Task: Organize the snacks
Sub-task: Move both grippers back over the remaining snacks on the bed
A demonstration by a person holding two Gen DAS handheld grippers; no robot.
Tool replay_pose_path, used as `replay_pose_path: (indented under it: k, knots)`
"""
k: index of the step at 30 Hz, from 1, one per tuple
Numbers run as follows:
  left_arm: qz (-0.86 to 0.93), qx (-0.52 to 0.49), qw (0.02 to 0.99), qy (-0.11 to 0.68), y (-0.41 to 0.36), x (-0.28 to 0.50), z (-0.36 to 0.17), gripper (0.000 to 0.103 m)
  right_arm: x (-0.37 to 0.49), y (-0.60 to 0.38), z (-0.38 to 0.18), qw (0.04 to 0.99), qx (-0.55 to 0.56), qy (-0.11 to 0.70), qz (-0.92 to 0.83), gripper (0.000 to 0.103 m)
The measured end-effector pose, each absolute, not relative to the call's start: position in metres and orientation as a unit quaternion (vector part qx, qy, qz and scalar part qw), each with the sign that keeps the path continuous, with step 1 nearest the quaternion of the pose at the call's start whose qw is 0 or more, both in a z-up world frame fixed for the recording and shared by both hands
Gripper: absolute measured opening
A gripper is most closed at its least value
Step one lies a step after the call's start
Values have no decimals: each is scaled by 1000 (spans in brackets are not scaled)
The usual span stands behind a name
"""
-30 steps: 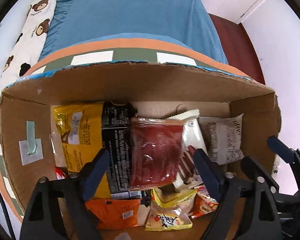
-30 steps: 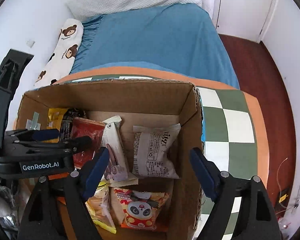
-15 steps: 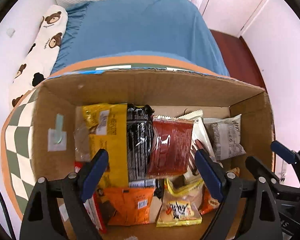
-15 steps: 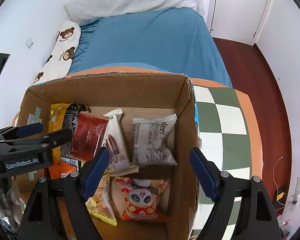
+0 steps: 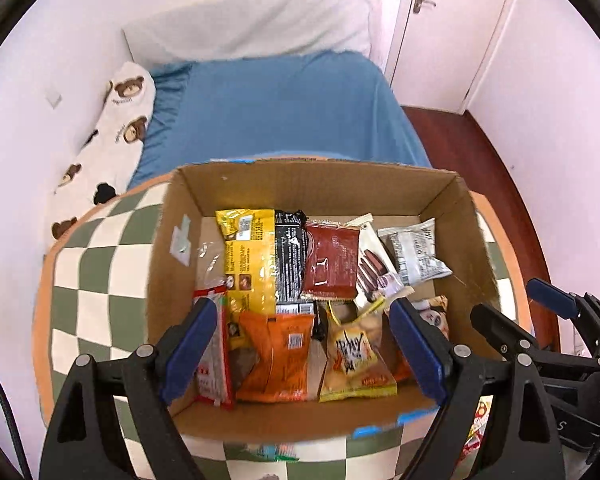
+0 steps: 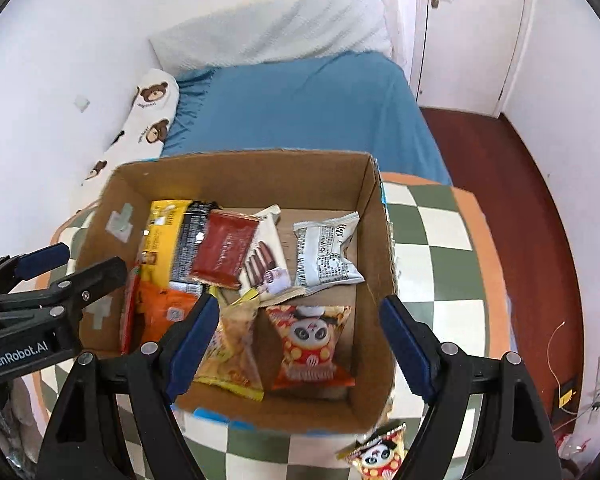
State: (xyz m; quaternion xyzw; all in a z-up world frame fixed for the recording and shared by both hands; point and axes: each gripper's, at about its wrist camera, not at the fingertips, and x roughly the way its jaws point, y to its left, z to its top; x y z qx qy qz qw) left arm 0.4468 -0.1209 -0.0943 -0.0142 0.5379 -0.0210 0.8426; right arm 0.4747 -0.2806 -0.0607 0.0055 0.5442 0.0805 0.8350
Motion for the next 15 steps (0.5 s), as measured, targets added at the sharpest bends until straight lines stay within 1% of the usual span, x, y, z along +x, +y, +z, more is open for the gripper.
replay_pose_path:
  k: [6, 10, 15]
  knots:
    - [-24, -15, 862, 506, -116, 409, -62, 88, 434, -281, -26, 852, 14, 517, 84, 85]
    - [-26, -16, 869, 493, -115, 386, -49, 88, 407, -281, -6, 861, 20, 501, 87, 85]
    - [-25, -17, 877, 480, -112, 361, -40, 88, 379, -279, 5, 865, 29, 493, 90, 85]
